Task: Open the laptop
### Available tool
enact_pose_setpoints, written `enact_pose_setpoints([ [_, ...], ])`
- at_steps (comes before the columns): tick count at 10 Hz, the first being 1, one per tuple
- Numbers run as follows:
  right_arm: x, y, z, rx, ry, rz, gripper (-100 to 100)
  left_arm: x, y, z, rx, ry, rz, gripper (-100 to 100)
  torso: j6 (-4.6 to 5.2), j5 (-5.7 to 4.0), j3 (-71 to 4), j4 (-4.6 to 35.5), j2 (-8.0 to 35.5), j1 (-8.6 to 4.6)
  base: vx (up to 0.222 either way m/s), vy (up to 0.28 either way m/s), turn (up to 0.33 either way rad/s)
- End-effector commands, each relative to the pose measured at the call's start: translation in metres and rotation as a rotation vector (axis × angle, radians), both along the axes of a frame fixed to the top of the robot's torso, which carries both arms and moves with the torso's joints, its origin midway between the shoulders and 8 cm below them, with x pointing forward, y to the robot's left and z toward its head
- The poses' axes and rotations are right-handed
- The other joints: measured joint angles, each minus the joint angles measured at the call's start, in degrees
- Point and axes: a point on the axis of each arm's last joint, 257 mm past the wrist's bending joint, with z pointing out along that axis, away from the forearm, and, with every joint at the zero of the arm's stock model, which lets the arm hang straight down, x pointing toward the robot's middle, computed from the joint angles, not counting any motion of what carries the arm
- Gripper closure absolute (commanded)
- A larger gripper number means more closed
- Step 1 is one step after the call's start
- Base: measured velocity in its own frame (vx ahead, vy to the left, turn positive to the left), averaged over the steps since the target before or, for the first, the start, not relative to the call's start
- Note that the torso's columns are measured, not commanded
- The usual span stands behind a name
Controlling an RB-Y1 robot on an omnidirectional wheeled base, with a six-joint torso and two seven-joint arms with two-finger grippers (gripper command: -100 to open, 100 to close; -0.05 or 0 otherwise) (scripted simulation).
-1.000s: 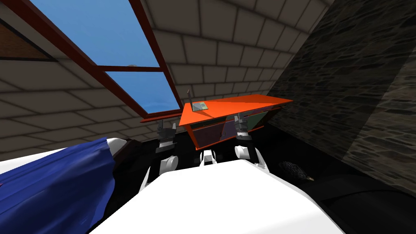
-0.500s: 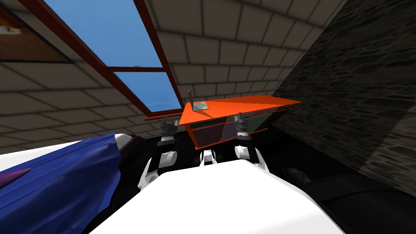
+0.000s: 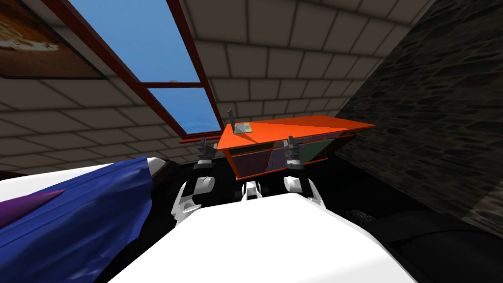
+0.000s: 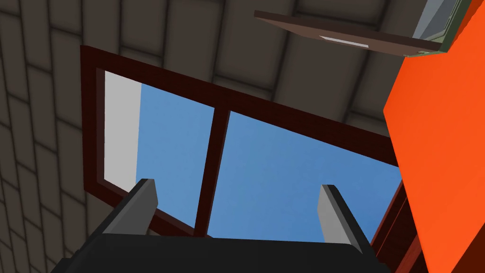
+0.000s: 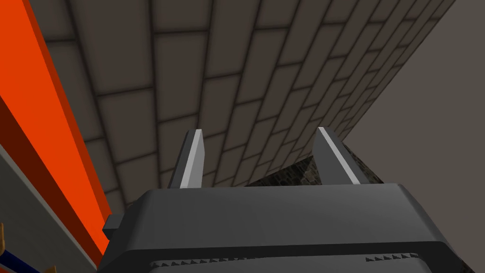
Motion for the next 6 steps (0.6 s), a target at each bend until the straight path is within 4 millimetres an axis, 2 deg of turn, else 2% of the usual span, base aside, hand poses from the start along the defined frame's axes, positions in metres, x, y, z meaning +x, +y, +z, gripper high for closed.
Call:
enact_pose_setpoints([
  [1,0.0,0.0,0.0,0.0,0.0,0.0,0,0.011,0.0,0.001,-0.008,0.027,-0.006,-100,-0.01,0.0,-0.01,0.0,0.0,-0.02,-0.004,-0.042,0.052],
  [6,0.0,0.0,0.0,0.0,0.0,0.0,0,0.038,-0.002,0.012,-0.04,0.07,-0.017,-100,0.0,0.0,0.02,0.01,0.03,-0.01,-0.004,-0.049,0.082],
])
